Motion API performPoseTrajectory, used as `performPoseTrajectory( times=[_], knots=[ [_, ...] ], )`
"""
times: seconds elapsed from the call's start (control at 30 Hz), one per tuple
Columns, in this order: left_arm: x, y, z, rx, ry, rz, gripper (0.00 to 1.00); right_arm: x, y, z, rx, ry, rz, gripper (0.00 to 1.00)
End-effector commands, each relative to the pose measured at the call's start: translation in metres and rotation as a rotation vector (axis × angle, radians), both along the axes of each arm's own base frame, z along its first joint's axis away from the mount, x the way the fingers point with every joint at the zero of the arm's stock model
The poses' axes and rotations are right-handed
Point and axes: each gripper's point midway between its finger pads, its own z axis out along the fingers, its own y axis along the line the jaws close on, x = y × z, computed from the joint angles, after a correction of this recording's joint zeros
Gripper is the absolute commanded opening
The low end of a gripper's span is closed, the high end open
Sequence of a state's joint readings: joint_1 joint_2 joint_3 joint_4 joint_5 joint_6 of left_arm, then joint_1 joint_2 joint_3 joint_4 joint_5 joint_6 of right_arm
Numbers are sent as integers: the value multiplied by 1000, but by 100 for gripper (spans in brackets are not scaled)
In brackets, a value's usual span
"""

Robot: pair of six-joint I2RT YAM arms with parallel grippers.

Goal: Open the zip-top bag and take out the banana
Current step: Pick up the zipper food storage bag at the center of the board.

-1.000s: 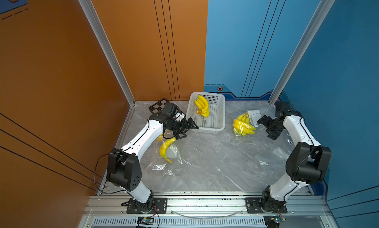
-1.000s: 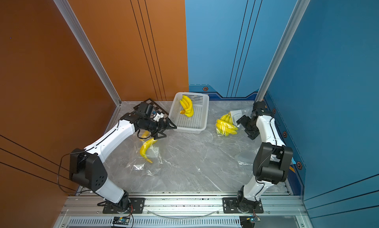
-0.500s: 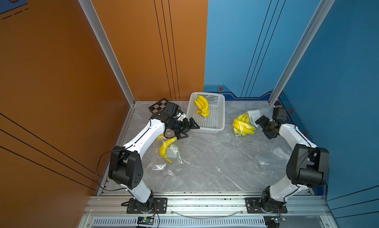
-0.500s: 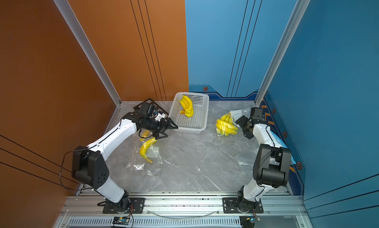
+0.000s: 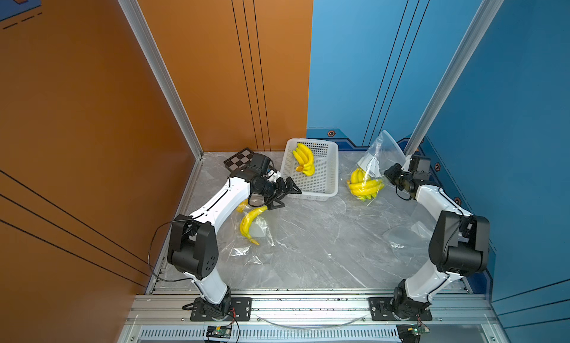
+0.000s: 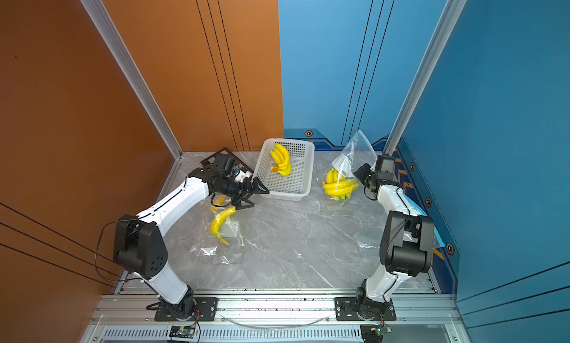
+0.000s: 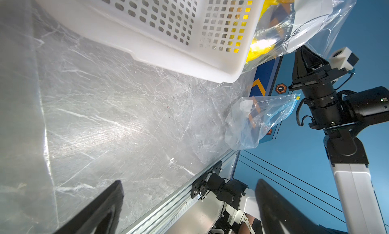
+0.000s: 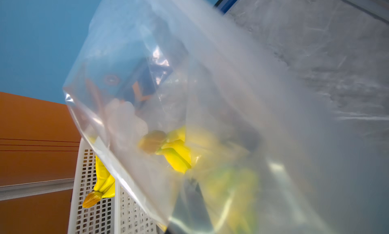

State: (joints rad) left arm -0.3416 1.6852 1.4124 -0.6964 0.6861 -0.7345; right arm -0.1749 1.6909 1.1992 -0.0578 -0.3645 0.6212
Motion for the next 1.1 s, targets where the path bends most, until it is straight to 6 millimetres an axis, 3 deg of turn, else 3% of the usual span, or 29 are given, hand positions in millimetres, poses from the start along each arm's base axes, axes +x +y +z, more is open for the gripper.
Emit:
performPoseTrajectory(
  times=[0.0,0.17,0.37,0.47,0.6,0.7,0.83,0.97,1.07],
  knots=[
    [-1,-4,12,-20,-14,-10,98,2,38,58,-111,-113,176,0],
    [-4,4,25,-18,-64,-2,98,-21,79,125,-289,-201,327,0],
    [-10,18,47,-21,-143,19,98,-73,102,188,-457,-258,413,0],
    [-13,25,64,-20,-208,28,98,-105,126,215,-457,-361,525,0],
    [-19,29,87,-27,-293,19,98,-148,164,230,-452,-445,731,0],
    [-24,31,100,-25,-354,0,98,-178,190,225,-442,-477,891,0],
    [-33,28,103,-14,-421,-67,98,-207,219,197,-398,-487,1097,0],
    [-42,28,94,16,-477,-134,98,-221,240,138,-433,-427,1243,0],
    [-50,29,91,34,-537,-196,98,-223,245,100,-459,-411,1275,0]
  ],
)
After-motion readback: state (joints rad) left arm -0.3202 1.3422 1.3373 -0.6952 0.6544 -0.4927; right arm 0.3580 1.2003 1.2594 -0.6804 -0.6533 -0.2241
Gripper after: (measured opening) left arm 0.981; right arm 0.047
